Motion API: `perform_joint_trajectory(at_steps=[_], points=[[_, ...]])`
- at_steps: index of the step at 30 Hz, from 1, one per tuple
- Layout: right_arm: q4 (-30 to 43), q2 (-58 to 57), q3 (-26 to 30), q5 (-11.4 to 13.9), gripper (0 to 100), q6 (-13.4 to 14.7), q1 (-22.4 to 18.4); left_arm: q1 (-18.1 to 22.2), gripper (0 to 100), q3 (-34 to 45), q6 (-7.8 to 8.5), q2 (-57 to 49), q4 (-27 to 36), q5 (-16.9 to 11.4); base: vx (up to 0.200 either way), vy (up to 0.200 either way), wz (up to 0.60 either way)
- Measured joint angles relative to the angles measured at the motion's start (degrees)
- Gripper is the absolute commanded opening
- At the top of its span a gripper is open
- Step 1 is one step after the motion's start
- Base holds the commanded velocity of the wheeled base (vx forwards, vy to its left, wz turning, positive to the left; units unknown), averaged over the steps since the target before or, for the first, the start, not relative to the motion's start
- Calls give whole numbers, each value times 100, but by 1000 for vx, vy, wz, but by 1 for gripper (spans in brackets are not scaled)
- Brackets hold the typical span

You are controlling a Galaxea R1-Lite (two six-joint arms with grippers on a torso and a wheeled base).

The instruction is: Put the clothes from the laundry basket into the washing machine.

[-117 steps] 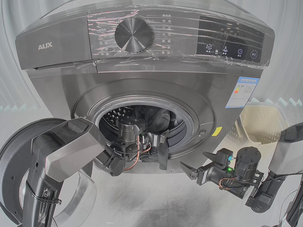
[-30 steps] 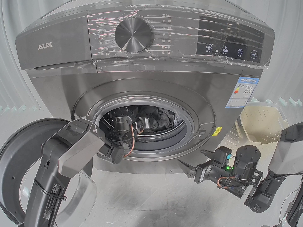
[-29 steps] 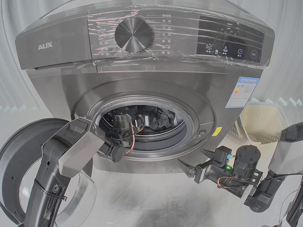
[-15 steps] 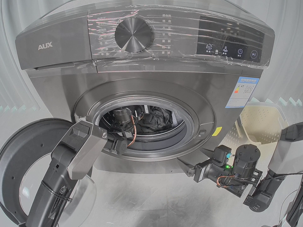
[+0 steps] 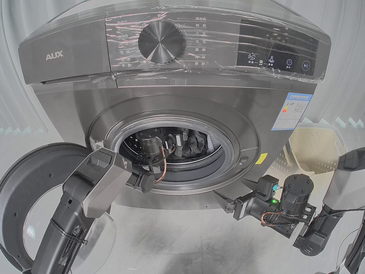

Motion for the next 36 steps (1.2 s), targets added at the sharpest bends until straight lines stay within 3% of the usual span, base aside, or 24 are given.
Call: perform_joint_trajectory(at_steps=[22, 30, 31, 36], points=[[-6, 2, 38, -6, 100, 0, 2, -366, 100, 2931, 68, -1301, -458, -152, 0, 0, 0], [-9, 11, 49, -9, 100, 6, 9, -334, 100, 3071, 311, -1150, -400, -323, 0, 0, 0], [-9, 11, 49, -9, 100, 6, 9, -311, 0, 3029, 335, -1081, -402, -333, 0, 0, 0], [-9, 13, 44, -9, 100, 9, 6, -207, 0, 2647, 429, -797, -386, -339, 0, 0, 0]])
